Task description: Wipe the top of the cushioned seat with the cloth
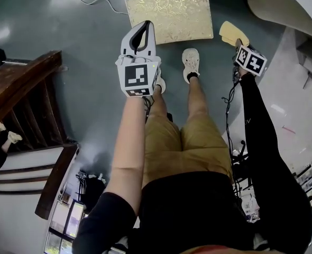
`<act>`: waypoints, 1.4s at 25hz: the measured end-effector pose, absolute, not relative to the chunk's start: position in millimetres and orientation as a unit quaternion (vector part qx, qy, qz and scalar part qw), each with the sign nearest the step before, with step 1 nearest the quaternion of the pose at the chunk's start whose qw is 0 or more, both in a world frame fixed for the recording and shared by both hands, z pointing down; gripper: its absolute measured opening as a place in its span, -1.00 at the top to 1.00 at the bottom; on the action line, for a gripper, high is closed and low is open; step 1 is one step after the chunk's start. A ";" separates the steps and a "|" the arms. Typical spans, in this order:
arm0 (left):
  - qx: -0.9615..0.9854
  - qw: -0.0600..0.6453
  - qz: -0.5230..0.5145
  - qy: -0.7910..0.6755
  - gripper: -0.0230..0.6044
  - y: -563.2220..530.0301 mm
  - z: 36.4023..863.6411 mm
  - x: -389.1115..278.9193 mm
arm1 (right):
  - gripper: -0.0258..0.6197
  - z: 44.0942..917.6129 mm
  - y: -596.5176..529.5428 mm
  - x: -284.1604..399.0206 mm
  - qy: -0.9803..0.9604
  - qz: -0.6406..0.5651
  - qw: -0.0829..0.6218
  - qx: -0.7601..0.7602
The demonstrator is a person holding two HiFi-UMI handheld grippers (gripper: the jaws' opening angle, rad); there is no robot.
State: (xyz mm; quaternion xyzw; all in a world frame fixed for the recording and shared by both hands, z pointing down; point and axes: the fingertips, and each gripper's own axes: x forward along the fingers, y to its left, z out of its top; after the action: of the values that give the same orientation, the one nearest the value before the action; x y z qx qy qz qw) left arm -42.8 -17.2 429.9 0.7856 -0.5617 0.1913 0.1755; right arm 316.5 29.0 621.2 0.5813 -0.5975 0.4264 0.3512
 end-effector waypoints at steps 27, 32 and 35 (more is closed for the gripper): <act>0.787 0.102 0.144 -0.591 0.90 -58.2 209.7 -40.8 | 0.74 229.4 -95.9 139.4 -0.844 0.156 0.121 0.498; 0.801 0.044 0.114 -0.586 0.90 -78.8 128.1 -15.6 | 0.74 147.9 -102.7 141.0 -0.860 0.106 0.084 0.492; 0.802 0.010 0.095 -0.590 0.90 -88.4 88.3 -11.2 | 0.74 116.3 -109.5 144.2 -0.867 0.078 0.067 0.487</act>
State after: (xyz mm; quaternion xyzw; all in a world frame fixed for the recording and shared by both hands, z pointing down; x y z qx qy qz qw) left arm -11.2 -88.4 88.3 0.8017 -0.5900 0.0953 0.0100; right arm 144.2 -109.5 116.3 0.4872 -0.8671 0.0784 0.0673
